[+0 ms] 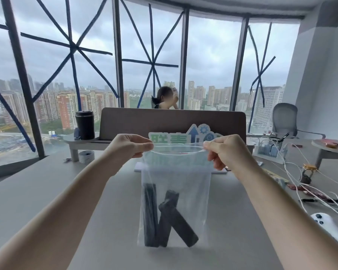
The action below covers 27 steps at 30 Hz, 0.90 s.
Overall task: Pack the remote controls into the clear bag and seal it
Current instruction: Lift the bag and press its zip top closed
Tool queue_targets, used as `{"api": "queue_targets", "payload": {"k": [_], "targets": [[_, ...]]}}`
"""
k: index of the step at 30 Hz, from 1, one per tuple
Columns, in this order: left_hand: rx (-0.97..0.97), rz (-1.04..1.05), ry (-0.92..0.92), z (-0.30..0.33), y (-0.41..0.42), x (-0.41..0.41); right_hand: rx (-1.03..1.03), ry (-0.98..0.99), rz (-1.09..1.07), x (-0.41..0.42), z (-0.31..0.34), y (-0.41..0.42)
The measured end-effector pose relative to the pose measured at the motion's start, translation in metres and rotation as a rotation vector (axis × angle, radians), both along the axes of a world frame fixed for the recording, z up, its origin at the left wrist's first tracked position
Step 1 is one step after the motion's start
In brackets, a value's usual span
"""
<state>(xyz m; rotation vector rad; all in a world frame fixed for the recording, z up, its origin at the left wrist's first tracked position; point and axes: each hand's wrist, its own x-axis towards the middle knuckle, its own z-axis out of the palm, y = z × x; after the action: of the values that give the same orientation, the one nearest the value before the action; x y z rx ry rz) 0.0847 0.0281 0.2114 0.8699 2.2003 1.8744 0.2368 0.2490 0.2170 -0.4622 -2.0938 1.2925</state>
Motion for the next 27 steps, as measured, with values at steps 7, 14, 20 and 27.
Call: {"api": "queue_targets", "payload": {"k": [7,14,20,27], "targets": [[0.025,0.094,0.095,-0.030,0.006,0.009,0.168,-0.110,-0.059,0.019,0.012,0.004],[0.021,0.126,0.016,-0.035,0.016,0.020,0.206,-0.122,-0.117,0.040,0.019,-0.001],[0.083,0.045,0.024,-0.021,0.031,0.040,0.536,-0.248,-0.383,0.050,0.017,-0.001],[0.033,-0.010,0.153,-0.004,0.046,0.064,0.658,-0.174,0.016,0.013,0.020,-0.029]]}}
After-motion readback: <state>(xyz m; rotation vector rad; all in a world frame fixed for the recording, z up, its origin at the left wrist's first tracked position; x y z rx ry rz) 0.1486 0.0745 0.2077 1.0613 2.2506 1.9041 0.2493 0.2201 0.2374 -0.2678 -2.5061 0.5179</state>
